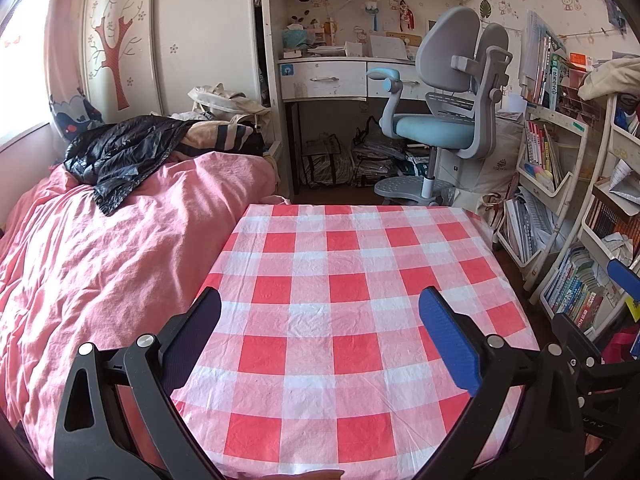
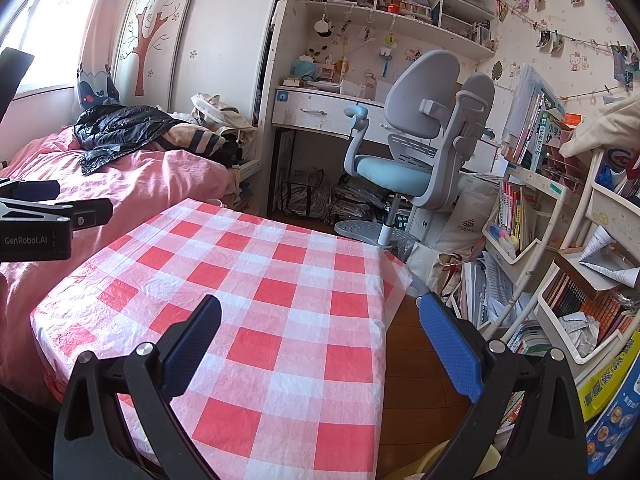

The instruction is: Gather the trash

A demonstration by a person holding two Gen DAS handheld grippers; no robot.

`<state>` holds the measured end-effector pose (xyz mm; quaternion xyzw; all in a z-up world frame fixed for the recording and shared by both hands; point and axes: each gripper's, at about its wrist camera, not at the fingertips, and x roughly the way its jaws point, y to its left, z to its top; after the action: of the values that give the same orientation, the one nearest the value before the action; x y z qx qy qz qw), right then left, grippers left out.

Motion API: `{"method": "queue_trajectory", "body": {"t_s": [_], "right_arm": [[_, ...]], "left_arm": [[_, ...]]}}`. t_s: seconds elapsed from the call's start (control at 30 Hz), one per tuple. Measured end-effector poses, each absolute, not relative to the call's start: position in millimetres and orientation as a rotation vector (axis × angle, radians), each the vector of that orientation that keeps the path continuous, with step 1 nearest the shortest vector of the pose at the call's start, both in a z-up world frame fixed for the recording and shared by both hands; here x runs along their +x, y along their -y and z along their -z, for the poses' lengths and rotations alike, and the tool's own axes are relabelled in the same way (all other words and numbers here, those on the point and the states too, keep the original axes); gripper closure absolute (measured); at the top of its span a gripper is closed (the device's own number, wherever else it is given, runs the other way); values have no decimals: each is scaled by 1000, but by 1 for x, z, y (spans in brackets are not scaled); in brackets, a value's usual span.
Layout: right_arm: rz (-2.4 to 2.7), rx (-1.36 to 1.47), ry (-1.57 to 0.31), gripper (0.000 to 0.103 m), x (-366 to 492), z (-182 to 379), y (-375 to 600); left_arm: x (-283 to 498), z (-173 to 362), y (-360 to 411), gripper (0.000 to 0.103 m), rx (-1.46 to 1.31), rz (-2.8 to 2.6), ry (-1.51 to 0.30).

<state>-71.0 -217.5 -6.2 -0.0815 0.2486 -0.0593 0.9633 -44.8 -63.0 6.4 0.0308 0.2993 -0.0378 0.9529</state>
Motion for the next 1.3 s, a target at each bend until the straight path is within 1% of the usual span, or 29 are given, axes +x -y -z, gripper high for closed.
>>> {"method": "queue_trajectory", "body": {"t_s": [0.6, 1.3], "right_arm": [[121, -174, -507, 8, -70, 8, 222], [128, -191, -512, 8, -69, 9, 225]], "left_arm": [[-45, -6, 47, 7, 65, 75, -607], [-46, -10, 46, 7, 50, 73, -599]]}}
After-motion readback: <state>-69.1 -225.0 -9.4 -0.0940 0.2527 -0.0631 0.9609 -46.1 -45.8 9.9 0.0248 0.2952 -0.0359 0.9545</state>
